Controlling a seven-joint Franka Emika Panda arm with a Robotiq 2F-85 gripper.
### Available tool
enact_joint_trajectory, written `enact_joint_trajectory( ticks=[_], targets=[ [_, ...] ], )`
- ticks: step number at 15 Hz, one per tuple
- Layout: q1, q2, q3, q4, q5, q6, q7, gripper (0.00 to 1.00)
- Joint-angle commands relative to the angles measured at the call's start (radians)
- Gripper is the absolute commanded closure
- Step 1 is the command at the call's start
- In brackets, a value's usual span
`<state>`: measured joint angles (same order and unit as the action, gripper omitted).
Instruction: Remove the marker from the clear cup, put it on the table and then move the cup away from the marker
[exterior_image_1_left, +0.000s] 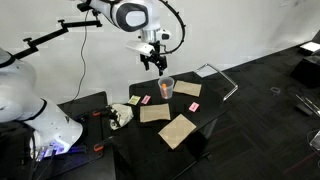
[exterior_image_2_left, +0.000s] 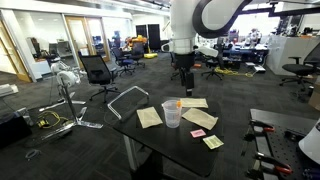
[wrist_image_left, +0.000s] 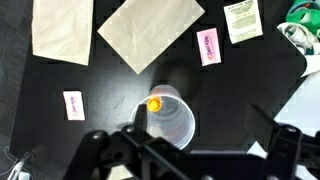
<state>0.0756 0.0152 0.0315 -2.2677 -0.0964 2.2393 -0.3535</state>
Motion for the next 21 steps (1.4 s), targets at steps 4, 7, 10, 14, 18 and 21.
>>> enact_joint_trajectory(
  ticks=[4,7,10,14,18,21],
  targets=[
    [-0.022,0.090,0.008,0.052,0.021,0.082,-0.073,0.33],
    [-0.032,0.117,0.009,0.072,0.019,0.099,-0.089,0.40],
    [-0.045,0.142,0.009,0.095,0.020,0.096,-0.101,0.40],
    [-0.058,0.168,0.009,0.110,0.014,0.088,-0.107,0.44],
    [-0.065,0.188,0.010,0.120,0.008,0.085,-0.102,0.52],
    [-0.069,0.202,0.012,0.128,0.009,0.081,-0.103,0.55]
  ],
)
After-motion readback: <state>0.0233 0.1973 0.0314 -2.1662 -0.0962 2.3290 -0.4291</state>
